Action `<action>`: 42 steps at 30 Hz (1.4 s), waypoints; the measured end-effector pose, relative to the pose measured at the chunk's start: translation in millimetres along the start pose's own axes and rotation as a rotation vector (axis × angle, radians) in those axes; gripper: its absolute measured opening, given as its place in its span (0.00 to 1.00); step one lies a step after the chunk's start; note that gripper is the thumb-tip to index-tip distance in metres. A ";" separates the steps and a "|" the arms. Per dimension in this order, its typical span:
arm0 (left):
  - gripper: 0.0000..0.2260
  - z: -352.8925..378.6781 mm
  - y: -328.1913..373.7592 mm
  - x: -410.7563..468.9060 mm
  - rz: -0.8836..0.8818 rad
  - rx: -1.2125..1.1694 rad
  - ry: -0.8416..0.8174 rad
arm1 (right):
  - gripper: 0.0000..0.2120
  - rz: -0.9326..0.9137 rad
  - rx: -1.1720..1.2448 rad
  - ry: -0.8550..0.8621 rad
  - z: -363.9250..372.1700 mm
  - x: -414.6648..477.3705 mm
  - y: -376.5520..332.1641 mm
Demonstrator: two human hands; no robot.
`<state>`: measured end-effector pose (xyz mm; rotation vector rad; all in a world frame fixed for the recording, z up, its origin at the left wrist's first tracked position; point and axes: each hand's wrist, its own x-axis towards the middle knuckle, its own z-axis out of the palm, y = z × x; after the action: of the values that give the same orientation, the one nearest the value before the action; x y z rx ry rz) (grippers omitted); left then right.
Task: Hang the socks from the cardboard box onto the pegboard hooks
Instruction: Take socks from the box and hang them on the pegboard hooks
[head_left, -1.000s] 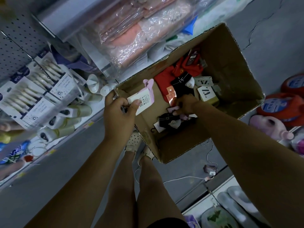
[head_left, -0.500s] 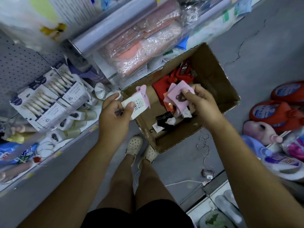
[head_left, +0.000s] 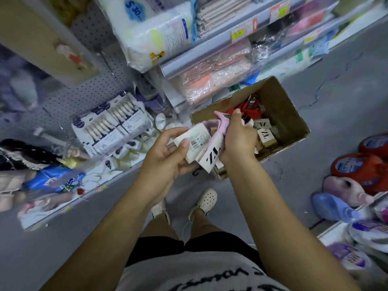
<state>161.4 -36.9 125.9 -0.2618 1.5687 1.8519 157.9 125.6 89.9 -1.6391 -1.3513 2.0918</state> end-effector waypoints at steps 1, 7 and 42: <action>0.18 -5.3 0.7 -10.0 -0.002 -0.026 -0.015 | 0.32 -0.031 0.028 0.047 9.2 -5.0 6.8; 0.18 -39.6 1.7 -57.0 0.090 0.090 0.059 | 0.21 -0.155 0.026 0.289 55.6 -51.7 34.0; 0.16 -374.1 111.6 -238.9 0.363 0.003 0.075 | 0.11 -0.831 -0.537 -0.907 206.3 -324.4 125.6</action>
<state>169.8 -476.4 253.5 -0.0455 1.7605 2.1340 158.3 -256.4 222.9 0.0582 -2.4181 1.9867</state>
